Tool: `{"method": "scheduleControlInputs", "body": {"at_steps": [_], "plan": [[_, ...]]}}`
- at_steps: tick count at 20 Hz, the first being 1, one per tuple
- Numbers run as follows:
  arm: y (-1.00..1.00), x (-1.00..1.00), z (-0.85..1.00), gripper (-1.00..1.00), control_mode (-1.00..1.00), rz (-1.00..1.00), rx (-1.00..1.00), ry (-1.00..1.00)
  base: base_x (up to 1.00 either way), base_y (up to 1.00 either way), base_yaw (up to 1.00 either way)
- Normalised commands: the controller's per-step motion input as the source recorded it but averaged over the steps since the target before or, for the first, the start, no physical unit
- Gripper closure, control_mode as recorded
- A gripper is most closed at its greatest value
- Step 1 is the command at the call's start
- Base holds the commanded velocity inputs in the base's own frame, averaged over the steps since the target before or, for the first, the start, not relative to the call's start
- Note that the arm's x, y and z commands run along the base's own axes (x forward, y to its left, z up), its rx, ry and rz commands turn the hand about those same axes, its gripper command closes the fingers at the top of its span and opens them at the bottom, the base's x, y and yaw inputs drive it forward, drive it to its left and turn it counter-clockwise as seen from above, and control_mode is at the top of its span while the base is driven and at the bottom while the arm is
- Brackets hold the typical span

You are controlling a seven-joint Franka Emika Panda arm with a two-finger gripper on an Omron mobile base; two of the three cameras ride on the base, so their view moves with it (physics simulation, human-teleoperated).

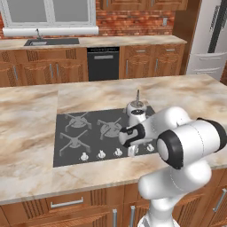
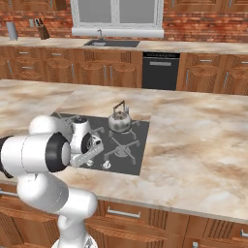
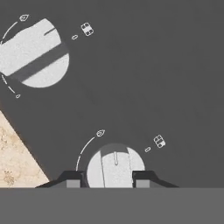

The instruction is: Lower the heat of the kettle.

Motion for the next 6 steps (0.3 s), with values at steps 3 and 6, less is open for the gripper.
{"method": "scheduleControlInputs", "body": {"at_steps": [3,6], "plan": [[0.02,0.00,0.00,1.00,-1.00,-0.47,0.08,0.19,0.00,0.00,0.00],[0.04,0.00,0.00,1.00,-1.00,-0.43,0.09,0.13,0.00,0.00,0.00]]}}
